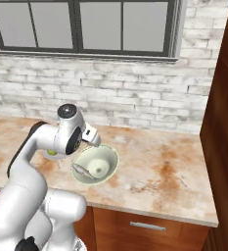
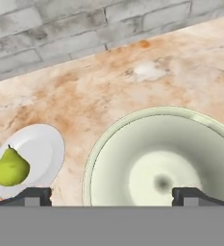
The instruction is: Remove the pear from the bowl and place it on the small plate. Then place the bowl with only the fish in the microwave, close the door, and press the start button to microwave the fish.
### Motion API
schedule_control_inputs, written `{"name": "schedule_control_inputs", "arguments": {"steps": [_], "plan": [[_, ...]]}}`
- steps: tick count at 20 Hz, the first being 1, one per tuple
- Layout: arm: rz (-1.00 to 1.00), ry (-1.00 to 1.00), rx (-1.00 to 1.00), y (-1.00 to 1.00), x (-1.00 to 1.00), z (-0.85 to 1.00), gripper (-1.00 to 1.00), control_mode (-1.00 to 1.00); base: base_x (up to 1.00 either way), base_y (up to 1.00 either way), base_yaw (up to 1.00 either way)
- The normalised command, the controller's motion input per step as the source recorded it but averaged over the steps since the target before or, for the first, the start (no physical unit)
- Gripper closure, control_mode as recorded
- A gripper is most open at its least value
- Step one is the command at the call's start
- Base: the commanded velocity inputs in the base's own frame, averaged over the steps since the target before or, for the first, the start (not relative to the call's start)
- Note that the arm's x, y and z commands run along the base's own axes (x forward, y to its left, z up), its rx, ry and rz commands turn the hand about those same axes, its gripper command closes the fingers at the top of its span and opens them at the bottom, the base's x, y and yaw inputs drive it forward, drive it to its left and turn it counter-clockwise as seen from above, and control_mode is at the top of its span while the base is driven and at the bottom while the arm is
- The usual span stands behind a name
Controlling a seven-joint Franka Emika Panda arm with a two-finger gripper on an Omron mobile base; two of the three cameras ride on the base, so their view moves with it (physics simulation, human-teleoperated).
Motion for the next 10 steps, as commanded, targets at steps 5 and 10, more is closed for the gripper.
{"name": "schedule_control_inputs", "arguments": {"steps": [5,10], "plan": [[0.12,0.06,0.06,-1.00,-0.11,0.00,-1.00,-1.00,0.00,0.00,0.00],[0.14,0.12,0.01,-0.95,0.00,0.00,-1.00,-1.00,0.00,0.00,0.00]]}}
